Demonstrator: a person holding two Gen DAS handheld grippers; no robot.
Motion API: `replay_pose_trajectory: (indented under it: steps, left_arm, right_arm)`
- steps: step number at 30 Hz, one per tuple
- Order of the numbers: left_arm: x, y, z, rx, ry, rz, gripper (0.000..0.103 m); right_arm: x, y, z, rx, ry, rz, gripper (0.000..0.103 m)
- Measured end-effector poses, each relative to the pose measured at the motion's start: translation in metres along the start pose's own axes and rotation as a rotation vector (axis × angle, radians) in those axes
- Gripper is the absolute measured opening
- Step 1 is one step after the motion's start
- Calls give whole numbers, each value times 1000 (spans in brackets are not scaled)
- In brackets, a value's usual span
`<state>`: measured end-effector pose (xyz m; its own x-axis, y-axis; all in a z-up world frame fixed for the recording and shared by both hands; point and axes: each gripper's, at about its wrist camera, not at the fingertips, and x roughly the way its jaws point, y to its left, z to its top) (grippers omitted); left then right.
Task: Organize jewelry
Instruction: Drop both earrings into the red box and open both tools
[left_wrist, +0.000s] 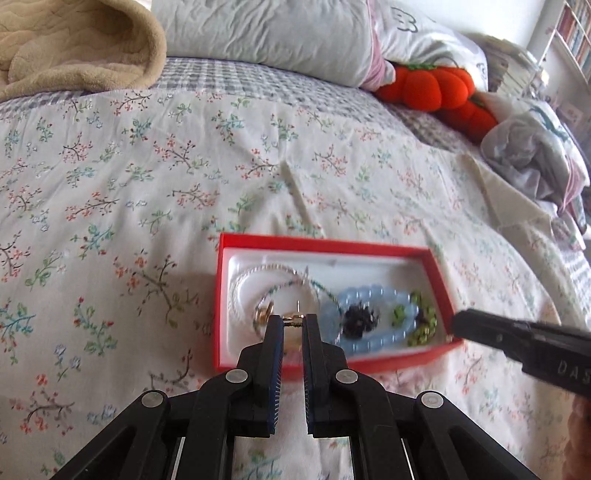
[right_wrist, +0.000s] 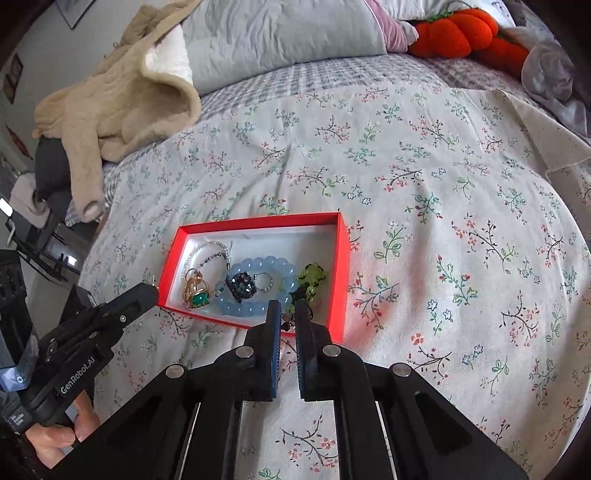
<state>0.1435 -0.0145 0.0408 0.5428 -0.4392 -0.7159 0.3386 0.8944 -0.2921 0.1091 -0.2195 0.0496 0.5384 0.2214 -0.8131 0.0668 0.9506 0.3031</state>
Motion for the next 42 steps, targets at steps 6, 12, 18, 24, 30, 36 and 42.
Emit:
replay_pose_trajectory:
  steps: [6,12,18,24,30,36,42]
  left_arm:
    - [25,0,14,-35,-6,-18,5]
    - [34,-4,12,-45,24,-16,19]
    - [18,2,10,-57,2,23,35]
    - [5,10,5,-60,1,66,47]
    - [3,19,-1,-83,33,117,66]
    - [-6,17,-13,-50,55,186,87]
    - [-21,10,-36,-10,82,269,102]
  right_arm:
    - [5,-8,7,21,-13,9,7]
    - [9,-10,13,27,-16,12,7]
    - [15,-9,20,37,-16,-4,8]
    - [26,-8,32,52,-28,-41,8]
    - [31,-7,41,75,-52,-27,32]
    - [5,-1,34,42,-87,-34,51]
    - [-12,-2,4,19,-53,-76,61]
